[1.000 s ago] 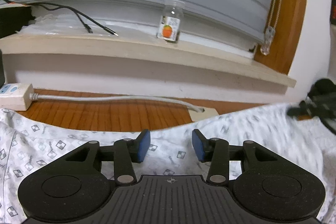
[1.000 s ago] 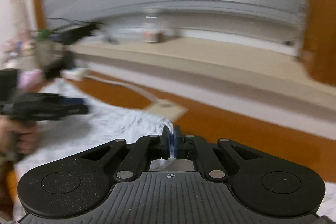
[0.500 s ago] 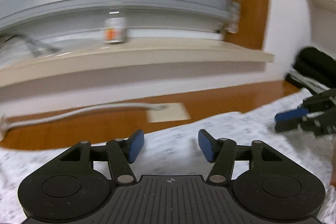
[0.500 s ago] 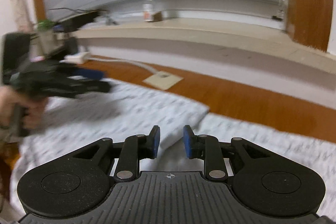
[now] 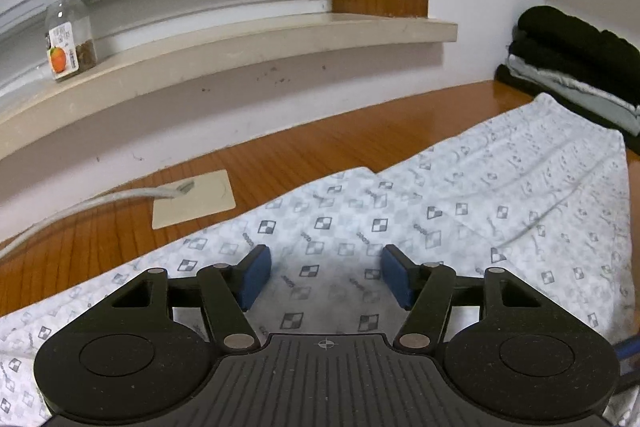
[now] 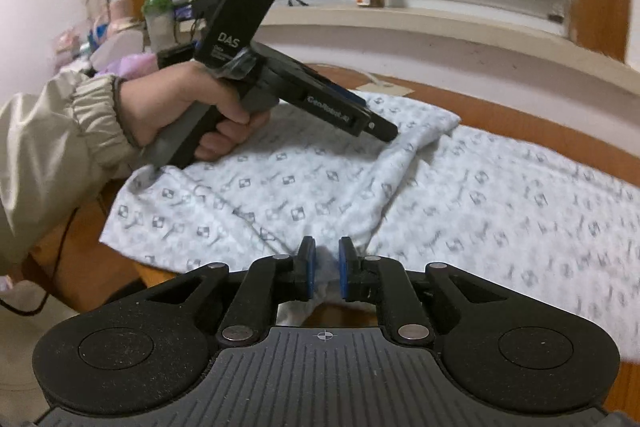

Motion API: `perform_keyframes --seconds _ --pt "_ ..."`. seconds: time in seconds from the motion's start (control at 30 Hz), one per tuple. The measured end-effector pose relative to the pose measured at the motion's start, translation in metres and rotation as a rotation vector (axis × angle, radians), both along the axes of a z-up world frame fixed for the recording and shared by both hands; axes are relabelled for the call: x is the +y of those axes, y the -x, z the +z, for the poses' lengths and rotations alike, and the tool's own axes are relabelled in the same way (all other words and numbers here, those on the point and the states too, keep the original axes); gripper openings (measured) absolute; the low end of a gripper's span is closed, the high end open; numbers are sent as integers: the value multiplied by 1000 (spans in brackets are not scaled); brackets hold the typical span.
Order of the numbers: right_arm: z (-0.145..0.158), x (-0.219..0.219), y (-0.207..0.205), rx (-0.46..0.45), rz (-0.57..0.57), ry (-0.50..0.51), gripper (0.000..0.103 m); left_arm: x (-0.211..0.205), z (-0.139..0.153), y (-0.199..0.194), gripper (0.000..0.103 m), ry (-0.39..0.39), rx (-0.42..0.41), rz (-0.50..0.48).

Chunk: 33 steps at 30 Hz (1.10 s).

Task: Fold clothes

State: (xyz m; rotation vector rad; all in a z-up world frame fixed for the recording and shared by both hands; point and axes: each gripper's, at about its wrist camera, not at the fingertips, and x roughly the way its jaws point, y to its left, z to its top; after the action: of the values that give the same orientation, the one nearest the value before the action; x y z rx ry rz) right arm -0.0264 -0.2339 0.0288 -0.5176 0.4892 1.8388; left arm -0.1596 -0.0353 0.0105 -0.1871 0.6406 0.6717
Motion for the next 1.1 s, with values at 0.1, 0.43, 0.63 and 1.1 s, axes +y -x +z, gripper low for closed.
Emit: perform_keyframes --seconds 0.1,0.43,0.63,1.1 --pt "-3 -7 -2 8 -15 -29 13 -2 -1 -1 69 -11 10 6" --pt "-14 -24 -4 68 -99 -92 15 2 1 1 75 -7 13 30" --pt "-13 -46 -55 99 -260 -88 16 -8 16 -15 75 -27 -5 -43" --pt "-13 -117 -258 118 -903 -92 32 -6 -3 -44 72 8 5 -75"
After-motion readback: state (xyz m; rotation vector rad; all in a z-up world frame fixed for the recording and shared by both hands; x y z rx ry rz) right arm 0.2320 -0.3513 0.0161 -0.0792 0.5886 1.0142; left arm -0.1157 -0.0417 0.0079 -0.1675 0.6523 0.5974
